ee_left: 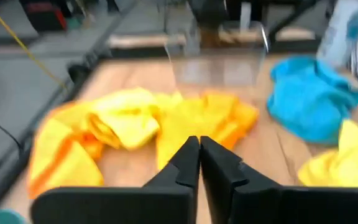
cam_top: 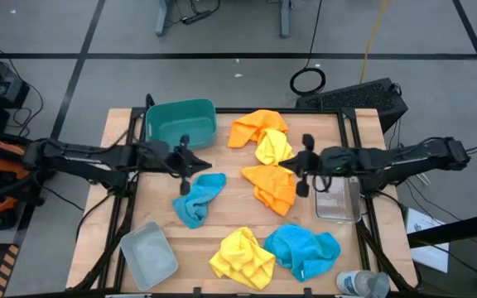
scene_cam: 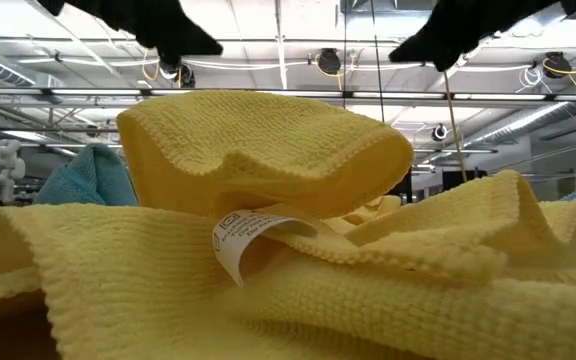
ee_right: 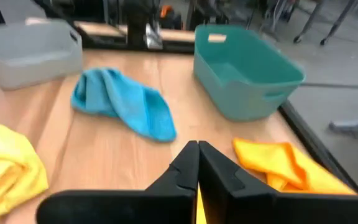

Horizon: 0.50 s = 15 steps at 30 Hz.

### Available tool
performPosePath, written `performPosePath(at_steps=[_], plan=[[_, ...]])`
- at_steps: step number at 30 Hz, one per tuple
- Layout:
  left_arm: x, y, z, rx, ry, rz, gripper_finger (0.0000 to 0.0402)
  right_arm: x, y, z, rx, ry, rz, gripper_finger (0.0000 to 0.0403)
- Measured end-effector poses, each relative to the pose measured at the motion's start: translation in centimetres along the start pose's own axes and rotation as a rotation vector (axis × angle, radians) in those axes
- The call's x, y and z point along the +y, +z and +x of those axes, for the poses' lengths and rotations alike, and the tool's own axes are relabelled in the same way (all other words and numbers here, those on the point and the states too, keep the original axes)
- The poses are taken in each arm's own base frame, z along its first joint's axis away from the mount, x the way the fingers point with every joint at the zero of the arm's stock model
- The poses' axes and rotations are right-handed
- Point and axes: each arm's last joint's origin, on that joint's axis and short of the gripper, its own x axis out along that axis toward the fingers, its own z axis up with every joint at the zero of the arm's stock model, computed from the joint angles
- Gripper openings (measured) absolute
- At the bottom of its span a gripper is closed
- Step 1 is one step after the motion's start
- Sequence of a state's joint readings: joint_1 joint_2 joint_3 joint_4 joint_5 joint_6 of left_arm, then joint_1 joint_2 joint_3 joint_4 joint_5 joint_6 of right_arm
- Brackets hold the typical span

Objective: Sort microfiber towel by color & place in baskets
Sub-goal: Put the left blue microfiber cloth into the blue bin

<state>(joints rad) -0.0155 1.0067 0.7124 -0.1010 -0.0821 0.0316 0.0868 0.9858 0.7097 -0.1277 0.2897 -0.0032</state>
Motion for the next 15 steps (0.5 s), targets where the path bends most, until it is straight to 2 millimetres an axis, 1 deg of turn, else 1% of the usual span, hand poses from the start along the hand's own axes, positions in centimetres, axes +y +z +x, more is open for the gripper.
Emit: performPosePath(at_steps=[4, 9, 15], plan=[[-1.1, -1.1, 0.9, 0.137, -0.054, -0.070, 0.0091, 0.7, -0.2, 2.3, -0.002, 0.000, 0.014, 0.0000], [-2.4, -2.1, 0.9, 0.293, -0.092, -0.163, 0.0162, 1.4, -0.8, 4.7, -0.009, 0.008, -0.003, 0.0000], [-4.1, -4.2, 0.9, 0.531, -0.177, -0.247, 0.0220, 2.1, -1.7, 7.1, 0.001, 0.008, -0.011, 0.0000]])
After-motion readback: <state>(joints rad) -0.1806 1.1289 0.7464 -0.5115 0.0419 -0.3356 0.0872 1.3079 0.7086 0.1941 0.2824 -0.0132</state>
